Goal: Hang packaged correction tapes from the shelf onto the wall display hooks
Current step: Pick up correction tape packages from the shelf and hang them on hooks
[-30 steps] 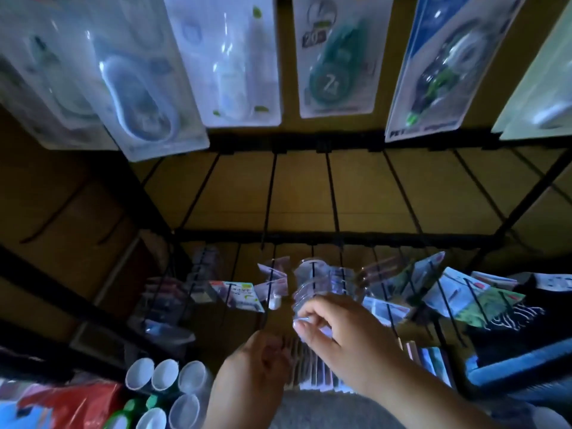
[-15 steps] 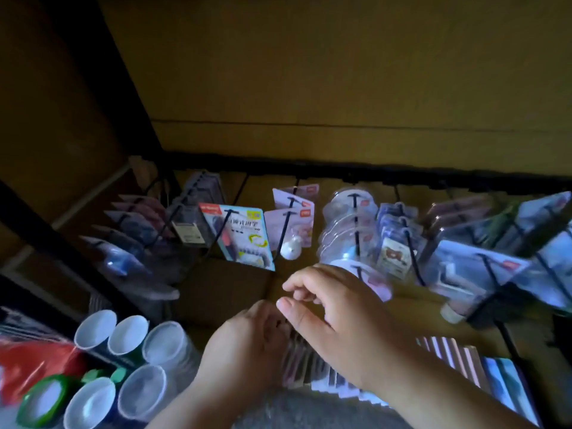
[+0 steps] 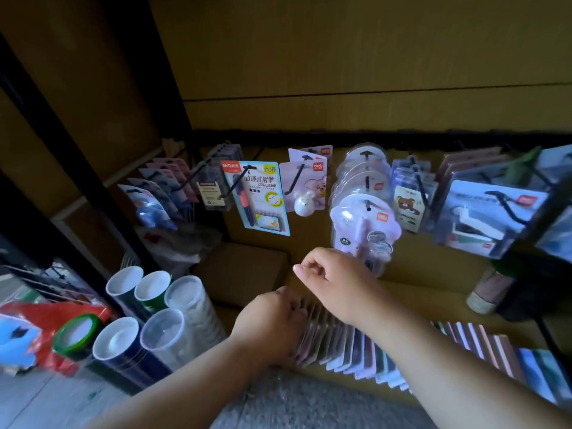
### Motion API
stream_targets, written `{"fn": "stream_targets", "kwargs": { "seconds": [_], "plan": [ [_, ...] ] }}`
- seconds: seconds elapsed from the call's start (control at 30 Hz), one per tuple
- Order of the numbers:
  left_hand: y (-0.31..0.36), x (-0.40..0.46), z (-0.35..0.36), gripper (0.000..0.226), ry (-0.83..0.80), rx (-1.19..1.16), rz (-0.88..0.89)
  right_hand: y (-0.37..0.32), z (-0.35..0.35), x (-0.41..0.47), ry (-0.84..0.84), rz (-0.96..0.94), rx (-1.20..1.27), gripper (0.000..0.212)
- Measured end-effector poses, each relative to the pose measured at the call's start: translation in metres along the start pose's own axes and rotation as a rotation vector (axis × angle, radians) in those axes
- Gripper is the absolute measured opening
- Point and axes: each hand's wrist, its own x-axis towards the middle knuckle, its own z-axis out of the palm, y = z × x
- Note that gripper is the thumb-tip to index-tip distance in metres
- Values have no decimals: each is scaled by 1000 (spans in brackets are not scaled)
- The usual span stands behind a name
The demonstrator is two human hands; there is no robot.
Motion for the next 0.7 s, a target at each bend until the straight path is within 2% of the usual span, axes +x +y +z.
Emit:
{"fn": "stream_targets", "kwargs": {
  "seconds": [0.1, 0.37, 0.7],
  "plan": [
    [-3, -6, 4, 22, -10, 42, -39, 5, 5, -6, -10, 24, -48, 29],
    [-18, -18, 12, 24, 31, -22, -205, 12, 27, -13, -95, 127, -100, 33],
    [-42, -4, 25, 30, -27, -73, -328, 45, 72, 7, -195, 272, -122, 33]
  ]
}}
